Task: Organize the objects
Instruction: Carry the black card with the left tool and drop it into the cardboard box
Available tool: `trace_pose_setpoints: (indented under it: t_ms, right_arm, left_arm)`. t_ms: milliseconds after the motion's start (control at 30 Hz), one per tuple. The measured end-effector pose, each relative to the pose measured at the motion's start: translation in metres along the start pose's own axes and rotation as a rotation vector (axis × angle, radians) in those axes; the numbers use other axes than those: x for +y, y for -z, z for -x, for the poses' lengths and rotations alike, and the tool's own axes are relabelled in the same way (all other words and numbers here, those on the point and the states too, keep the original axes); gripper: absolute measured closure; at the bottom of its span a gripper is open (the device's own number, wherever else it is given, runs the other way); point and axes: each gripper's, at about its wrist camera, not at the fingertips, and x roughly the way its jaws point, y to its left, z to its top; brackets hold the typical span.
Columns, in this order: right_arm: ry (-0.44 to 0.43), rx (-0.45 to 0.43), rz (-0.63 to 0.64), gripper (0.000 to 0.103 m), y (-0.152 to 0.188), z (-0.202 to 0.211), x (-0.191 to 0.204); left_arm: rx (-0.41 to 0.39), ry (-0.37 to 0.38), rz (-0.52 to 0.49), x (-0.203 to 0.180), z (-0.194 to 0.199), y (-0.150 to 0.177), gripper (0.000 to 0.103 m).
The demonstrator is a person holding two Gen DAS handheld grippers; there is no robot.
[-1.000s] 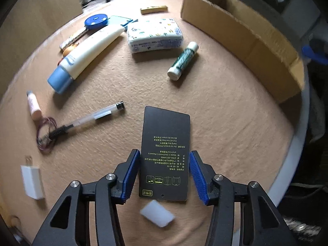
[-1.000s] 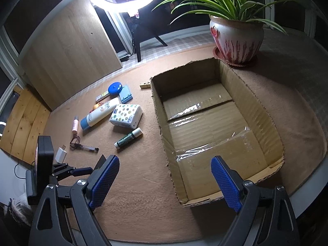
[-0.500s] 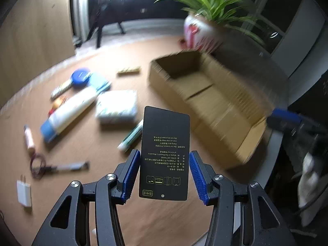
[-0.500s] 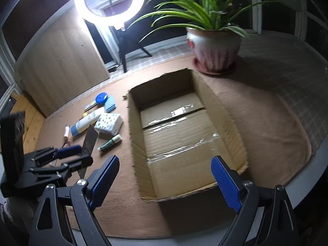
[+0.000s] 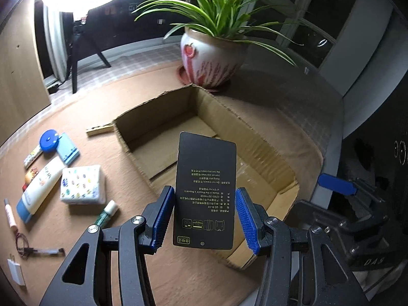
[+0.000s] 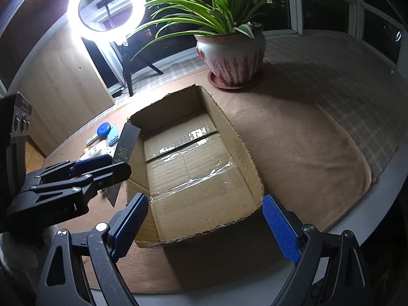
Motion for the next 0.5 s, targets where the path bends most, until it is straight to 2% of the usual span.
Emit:
trace_pose_setpoints:
  t_ms: [167, 200, 233, 300, 500]
  right_arm:
    - [0.011, 0.001, 0.001, 0.014, -0.001, -0.001, -0.001]
    - [0.011, 0.002, 0.001, 0.014, -0.001, -0.002, -0.001]
    - [0.012, 0.003, 0.0, 0.014, -0.001, -0.002, 0.0]
    - [0.008, 0.006, -0.002, 0.014, -0.001, -0.003, 0.0]
    - [-0.021, 0.009, 0.0, 0.014, 0.0, -0.002, 0.008]
  left_arm:
    - [-0.019, 0.004, -0.013, -0.011, -0.004, -0.007, 0.049]
    - [-0.023, 0.003, -0.017, -0.013, -0.004, -0.008, 0.043]
    - [-0.027, 0.001, -0.017, -0.014, -0.003, -0.008, 0.028]
    - [-0.043, 0.004, -0.013, -0.015, 0.001, -0.009, 0.02]
    - [-0.051, -0.014, 0.017, -0.005, 0.011, -0.004, 0.02]
